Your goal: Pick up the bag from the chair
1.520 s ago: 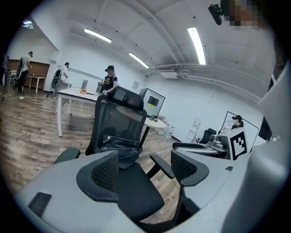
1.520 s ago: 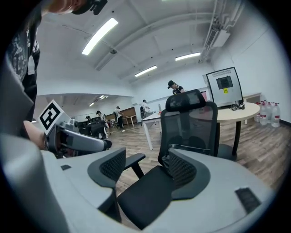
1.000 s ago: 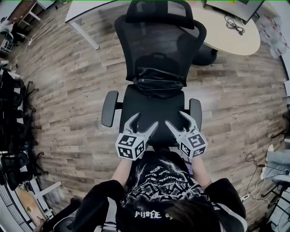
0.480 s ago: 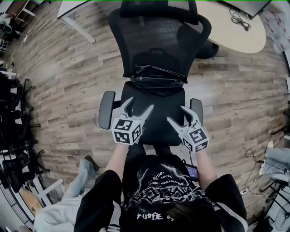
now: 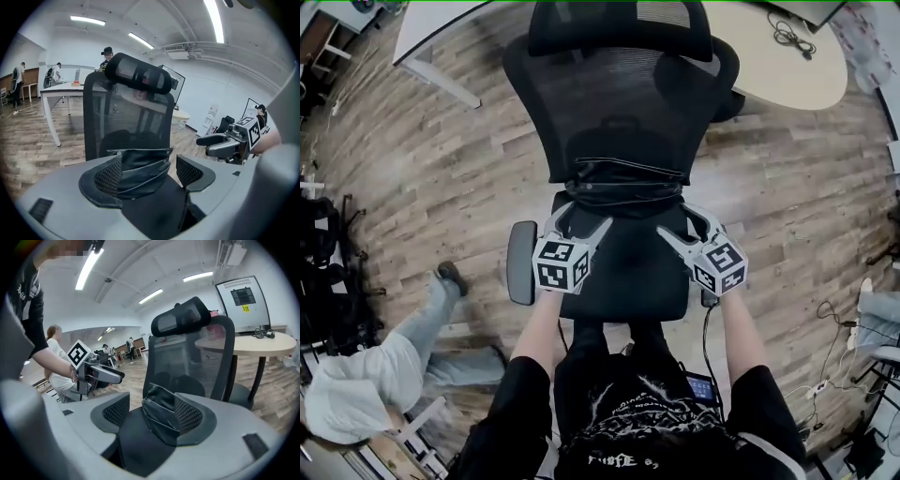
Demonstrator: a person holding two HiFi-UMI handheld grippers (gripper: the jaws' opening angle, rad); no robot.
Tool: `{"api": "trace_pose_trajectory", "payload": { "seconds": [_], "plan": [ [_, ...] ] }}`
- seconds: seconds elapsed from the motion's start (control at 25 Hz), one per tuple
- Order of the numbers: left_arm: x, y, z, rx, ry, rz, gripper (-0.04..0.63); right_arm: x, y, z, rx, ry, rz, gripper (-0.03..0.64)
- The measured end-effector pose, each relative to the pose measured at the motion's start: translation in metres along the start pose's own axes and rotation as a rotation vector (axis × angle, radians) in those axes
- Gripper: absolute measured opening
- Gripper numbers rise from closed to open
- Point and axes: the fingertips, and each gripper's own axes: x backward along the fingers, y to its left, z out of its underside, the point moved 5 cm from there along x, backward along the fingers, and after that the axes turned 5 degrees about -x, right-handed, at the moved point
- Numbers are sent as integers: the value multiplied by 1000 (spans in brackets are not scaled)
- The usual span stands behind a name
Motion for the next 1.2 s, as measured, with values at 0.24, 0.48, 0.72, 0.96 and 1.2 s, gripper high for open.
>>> {"api": "trace_pose_trajectory", "payload": {
  "seconds": [0.24,0.48,0.72,0.96,1.2],
  "plan": [
    [-51,48,13,6,-9,72,370,-42,-55,5,42,19,91,295],
    [-89,90,21,-2,43,51,370,-65,-94,6,163,63,121,295],
    [-129,125,23,-93,104,138,370,-93,-132,14,200,132,103,295],
    [-163,142,35,-150,152,183,370,-115,-157,36,327,247,38,295],
    [-190,151,58,-167,222,298,370,-137,-174,59,308,333,-43,295]
  ]
}}
